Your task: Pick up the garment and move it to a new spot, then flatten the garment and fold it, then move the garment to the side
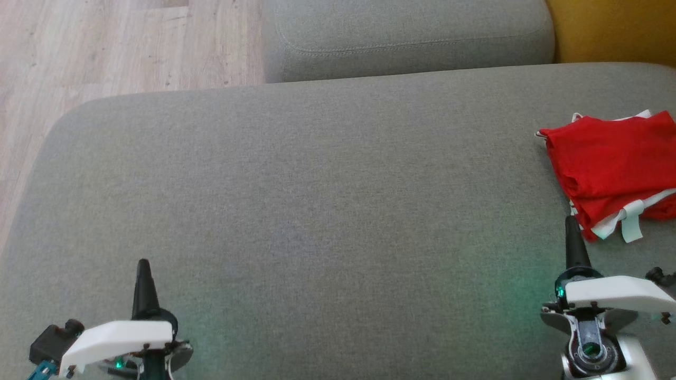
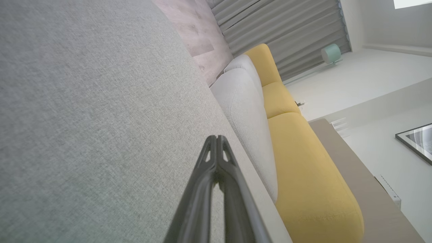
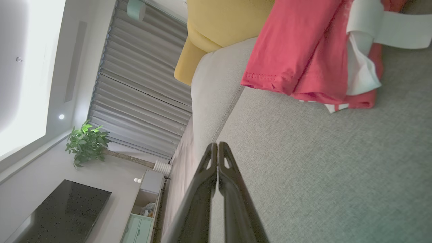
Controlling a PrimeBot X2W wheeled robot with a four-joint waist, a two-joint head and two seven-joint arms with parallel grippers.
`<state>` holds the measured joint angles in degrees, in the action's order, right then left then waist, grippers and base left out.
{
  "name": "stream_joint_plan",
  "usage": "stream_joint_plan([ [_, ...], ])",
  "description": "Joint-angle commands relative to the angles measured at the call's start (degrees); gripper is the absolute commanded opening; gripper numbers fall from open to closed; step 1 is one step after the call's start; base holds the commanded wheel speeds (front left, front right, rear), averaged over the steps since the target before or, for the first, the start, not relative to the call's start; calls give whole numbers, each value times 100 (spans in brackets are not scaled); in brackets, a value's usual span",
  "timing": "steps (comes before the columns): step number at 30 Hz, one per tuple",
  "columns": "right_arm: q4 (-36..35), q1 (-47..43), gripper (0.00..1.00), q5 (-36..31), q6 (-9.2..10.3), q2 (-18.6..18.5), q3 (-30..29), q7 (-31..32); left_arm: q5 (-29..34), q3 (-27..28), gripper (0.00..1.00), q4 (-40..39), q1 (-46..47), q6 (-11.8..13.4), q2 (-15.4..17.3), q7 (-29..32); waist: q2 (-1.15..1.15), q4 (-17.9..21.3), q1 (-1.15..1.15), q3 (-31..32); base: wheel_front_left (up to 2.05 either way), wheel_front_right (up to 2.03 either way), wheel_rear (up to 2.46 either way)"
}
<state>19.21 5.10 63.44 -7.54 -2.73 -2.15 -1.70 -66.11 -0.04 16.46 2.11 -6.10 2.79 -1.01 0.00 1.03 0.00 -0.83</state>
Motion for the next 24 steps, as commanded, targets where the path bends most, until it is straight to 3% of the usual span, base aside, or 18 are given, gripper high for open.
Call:
stream_joint_plan([
  [1,-242,151,0,176,4,-78,54,44,-140,167,0,-188,284,-56,10,35,0,-3,0,2,0,0,0],
  [24,-408,121,0,1808,5,-78,-186,461,-1594,456,0,-218,358,-105,9,457,0,-62,0,39,0,0,0],
])
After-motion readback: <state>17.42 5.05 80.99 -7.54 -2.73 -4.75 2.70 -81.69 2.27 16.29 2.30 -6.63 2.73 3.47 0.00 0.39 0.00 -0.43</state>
